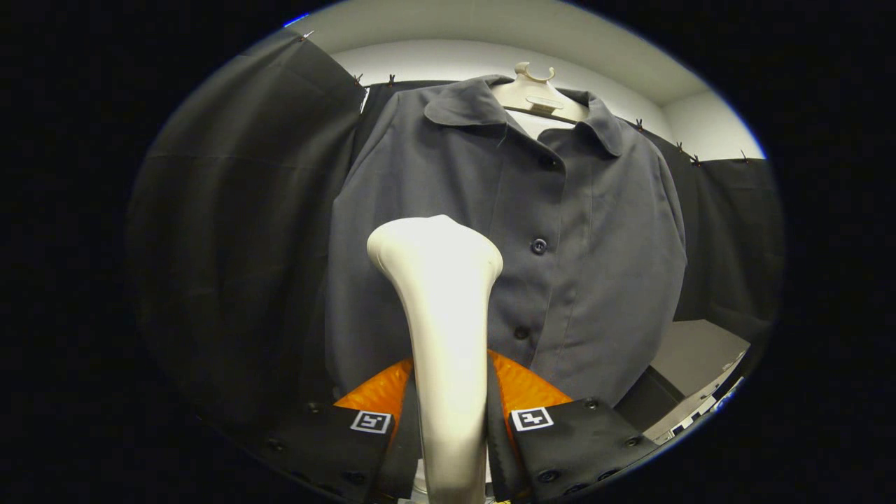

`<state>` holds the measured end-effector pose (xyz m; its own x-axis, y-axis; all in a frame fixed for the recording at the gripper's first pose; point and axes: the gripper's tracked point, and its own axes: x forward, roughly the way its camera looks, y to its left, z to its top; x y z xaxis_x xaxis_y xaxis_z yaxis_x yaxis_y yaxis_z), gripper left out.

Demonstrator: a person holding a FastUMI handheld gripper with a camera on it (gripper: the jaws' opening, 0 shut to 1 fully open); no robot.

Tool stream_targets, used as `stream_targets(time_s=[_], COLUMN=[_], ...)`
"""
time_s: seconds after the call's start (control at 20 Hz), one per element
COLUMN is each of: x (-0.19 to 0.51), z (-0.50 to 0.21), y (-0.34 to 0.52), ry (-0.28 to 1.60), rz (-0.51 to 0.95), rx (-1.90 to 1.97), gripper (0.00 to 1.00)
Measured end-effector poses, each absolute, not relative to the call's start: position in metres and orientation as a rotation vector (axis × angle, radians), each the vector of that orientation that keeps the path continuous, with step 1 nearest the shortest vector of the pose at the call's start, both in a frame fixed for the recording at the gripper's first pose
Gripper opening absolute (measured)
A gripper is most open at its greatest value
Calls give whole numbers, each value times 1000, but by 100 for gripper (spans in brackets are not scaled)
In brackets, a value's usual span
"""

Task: Iron the clothes twice with a garment steamer, once on the left side and once on the right side.

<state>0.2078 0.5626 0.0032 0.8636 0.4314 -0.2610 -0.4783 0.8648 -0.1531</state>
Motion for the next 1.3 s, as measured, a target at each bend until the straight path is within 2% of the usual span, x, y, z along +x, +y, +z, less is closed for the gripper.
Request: stream_targets(time_s=[1.3], x=[170], z=[-146], y=[523], ry=[494], rz=[459], rx=[-266], gripper=[48])
